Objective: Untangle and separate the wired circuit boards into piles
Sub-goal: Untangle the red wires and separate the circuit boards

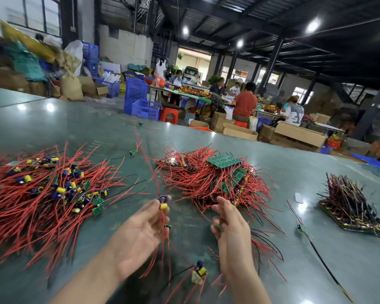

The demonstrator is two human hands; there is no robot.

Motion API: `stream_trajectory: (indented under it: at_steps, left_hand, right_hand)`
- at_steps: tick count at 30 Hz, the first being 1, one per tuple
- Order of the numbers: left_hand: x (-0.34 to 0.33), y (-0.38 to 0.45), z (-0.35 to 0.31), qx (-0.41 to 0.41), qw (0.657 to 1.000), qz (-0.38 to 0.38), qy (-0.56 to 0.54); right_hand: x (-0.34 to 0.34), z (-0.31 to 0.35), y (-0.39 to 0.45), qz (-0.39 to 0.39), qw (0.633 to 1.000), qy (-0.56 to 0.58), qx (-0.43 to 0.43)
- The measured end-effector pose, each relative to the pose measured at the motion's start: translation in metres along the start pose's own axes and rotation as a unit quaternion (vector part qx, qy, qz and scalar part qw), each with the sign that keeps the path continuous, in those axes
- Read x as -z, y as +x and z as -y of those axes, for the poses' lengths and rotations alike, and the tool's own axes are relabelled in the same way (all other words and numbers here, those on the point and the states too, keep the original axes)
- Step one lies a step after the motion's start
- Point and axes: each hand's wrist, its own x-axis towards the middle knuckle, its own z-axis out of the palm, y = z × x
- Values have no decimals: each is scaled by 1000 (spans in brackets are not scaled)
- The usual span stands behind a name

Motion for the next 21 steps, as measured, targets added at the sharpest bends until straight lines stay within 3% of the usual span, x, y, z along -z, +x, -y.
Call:
stream_trajectory:
  at_steps: [3,6,11,16,21]
  left_hand:
    - [1,2,-3,-70,995,-71,-5]
    - [1,1,-3,-108,991,-66,-42]
    - [1,-2,-3,-71,997,-11,-29]
    - [-5,-6,3,-20,997,47,49]
    - [-7,-8,15,-72,983,42,163]
  right_hand:
    - [-4,0,-10,4,988,-87,124]
    - [-10,-2,-19,59,972,-143,178]
    - [-24,-13,-27,175,964,-183,80]
    - [-25,-14,-23,176,969,-171,37]
    - [-21,-9,-22,197,960,-188,62]
